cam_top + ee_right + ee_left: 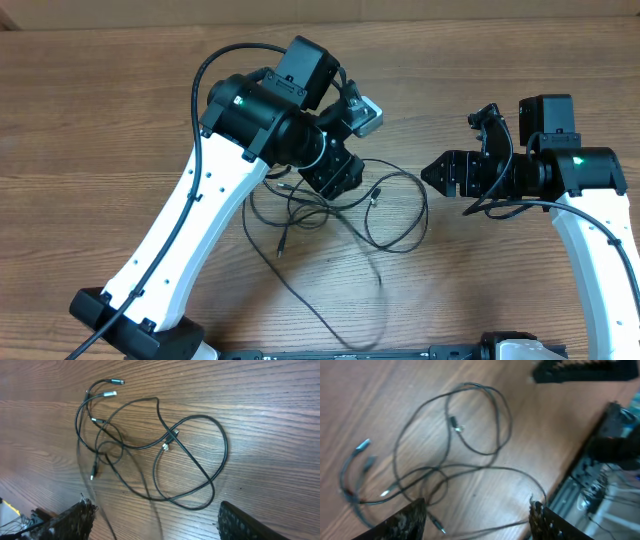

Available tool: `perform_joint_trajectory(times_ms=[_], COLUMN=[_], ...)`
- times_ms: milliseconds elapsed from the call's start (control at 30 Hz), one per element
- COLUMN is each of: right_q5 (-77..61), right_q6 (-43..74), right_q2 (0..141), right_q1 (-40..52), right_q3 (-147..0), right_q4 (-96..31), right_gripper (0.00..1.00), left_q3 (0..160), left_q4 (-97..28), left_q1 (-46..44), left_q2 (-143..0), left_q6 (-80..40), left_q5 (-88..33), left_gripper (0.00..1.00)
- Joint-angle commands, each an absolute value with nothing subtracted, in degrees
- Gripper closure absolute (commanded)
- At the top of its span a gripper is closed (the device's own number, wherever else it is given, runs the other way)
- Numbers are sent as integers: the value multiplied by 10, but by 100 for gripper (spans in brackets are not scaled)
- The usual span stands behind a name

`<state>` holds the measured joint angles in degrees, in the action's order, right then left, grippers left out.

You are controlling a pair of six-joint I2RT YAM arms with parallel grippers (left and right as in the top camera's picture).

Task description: Untangle cables

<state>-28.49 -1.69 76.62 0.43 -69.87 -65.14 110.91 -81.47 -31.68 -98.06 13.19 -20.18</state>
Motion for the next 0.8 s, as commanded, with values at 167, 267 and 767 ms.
perform_joint_trajectory(times_ms=[167,267,767], right_q5=[-276,-270,-270], right_q6=[-20,-20,-19], right_q2=[766,766,766], right_q1=[7,7,7], right_q3=[-712,-712,-712], right_q4=[-649,-649,-649], right_gripper=[23,23,28], left_q3=[1106,1091,860], left_q4=[-788,-779,-648], left_q1=[-300,-300,-320], left_q2=[-982,-982,-982], left_q6=[84,53,-275], left_q5=[-161,-159,-151], left_gripper=[34,34,24])
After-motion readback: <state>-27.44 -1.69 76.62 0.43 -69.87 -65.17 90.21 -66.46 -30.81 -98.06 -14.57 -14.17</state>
